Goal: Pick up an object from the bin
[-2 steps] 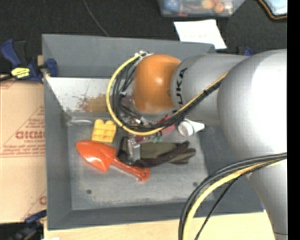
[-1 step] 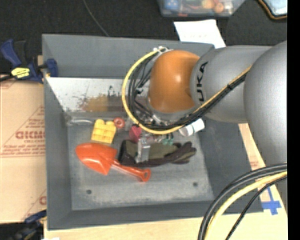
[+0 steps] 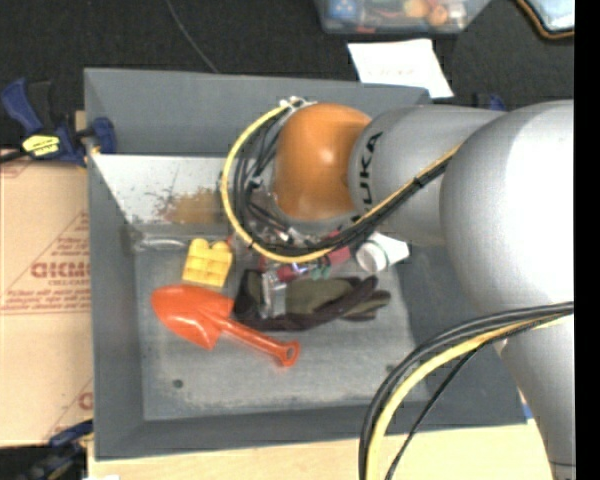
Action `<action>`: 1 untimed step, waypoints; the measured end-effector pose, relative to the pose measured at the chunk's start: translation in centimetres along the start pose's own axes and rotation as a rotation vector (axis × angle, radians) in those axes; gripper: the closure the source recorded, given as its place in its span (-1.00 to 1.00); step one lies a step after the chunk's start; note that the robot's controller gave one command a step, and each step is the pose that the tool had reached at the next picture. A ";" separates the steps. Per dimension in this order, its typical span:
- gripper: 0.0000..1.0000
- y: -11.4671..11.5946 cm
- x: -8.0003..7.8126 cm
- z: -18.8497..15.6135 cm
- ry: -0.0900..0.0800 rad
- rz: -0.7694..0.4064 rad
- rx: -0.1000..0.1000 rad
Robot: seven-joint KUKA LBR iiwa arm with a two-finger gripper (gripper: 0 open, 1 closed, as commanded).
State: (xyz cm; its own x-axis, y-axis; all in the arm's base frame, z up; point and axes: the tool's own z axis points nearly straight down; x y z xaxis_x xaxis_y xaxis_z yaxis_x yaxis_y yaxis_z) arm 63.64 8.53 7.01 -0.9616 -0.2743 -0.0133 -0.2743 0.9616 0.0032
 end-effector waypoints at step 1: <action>1.00 0.7 1.4 -5.1 -0.017 0.158 0.002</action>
Offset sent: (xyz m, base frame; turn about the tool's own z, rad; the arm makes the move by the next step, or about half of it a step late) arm 0.0000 0.0000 0.0000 0.0000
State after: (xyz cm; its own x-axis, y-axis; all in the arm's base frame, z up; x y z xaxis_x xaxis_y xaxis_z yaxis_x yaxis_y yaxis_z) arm 62.09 8.78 12.04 -0.9924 -0.1192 -0.0296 -0.1193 0.9928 0.0047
